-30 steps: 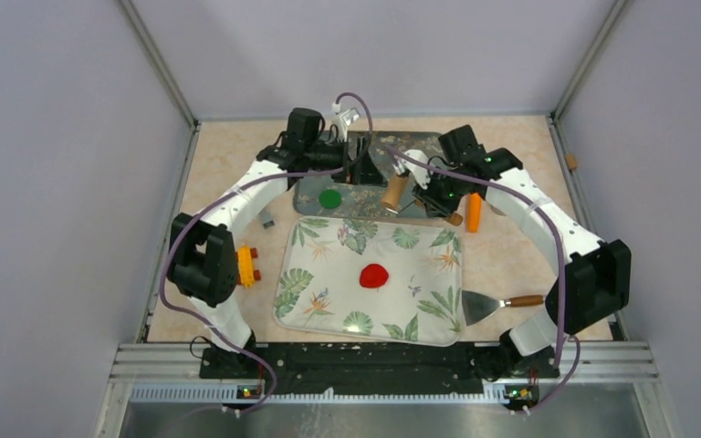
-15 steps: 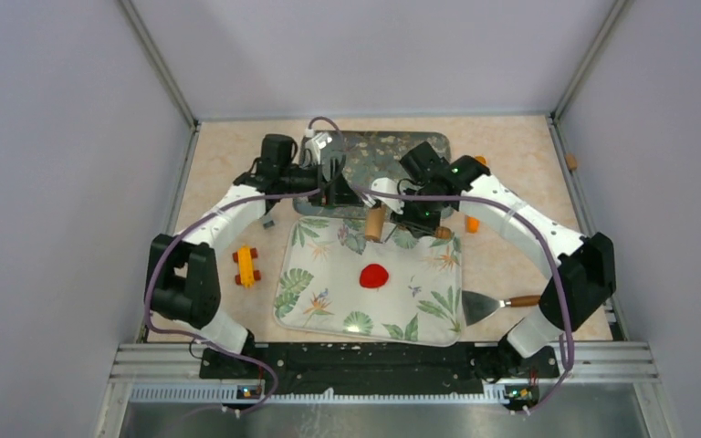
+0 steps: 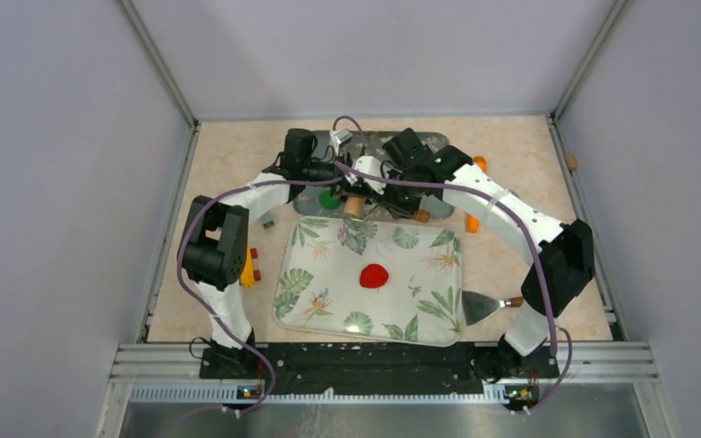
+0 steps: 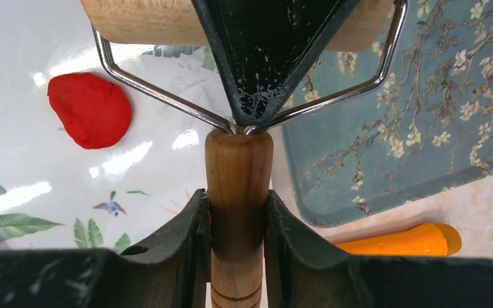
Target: Roll out the dumpling wrappers from the dough
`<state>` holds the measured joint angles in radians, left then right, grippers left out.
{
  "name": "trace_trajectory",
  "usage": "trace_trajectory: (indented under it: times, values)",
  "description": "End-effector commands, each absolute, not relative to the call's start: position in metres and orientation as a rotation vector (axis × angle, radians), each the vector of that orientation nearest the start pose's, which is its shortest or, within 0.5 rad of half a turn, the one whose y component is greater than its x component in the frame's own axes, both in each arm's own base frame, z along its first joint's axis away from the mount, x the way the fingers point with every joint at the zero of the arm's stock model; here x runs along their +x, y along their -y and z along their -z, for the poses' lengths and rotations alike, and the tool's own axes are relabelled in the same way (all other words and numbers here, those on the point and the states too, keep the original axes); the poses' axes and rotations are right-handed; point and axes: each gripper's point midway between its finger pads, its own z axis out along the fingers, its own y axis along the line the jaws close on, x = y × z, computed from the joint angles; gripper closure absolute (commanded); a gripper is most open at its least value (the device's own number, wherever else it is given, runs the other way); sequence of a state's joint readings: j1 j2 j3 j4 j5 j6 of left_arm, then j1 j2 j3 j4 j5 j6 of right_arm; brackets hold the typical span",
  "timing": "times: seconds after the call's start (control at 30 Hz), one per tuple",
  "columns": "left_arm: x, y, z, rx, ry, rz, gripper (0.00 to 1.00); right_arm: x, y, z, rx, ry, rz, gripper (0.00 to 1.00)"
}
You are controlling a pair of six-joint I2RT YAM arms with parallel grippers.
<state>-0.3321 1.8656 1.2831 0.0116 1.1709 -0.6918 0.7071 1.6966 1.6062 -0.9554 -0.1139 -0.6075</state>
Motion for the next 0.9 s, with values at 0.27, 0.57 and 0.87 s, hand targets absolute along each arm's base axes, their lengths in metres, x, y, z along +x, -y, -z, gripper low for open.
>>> trace_trajectory:
  times: [0.27,0.57,0.87]
  values:
    - [0.318,0.284,-0.260,0.617,-1.971,2.090,1.00,0.315,-0.275,-0.280,-1.181,-1.909,-0.799,0.31]
    - [0.293,0.270,-0.292,0.723,-1.954,2.105,1.00,0.330,-0.226,-0.268,-0.718,-1.995,-1.438,0.19]
    - [0.262,0.261,-0.345,0.894,-1.942,2.110,1.00,0.349,-0.259,-0.230,-0.462,-1.951,-1.849,0.19]
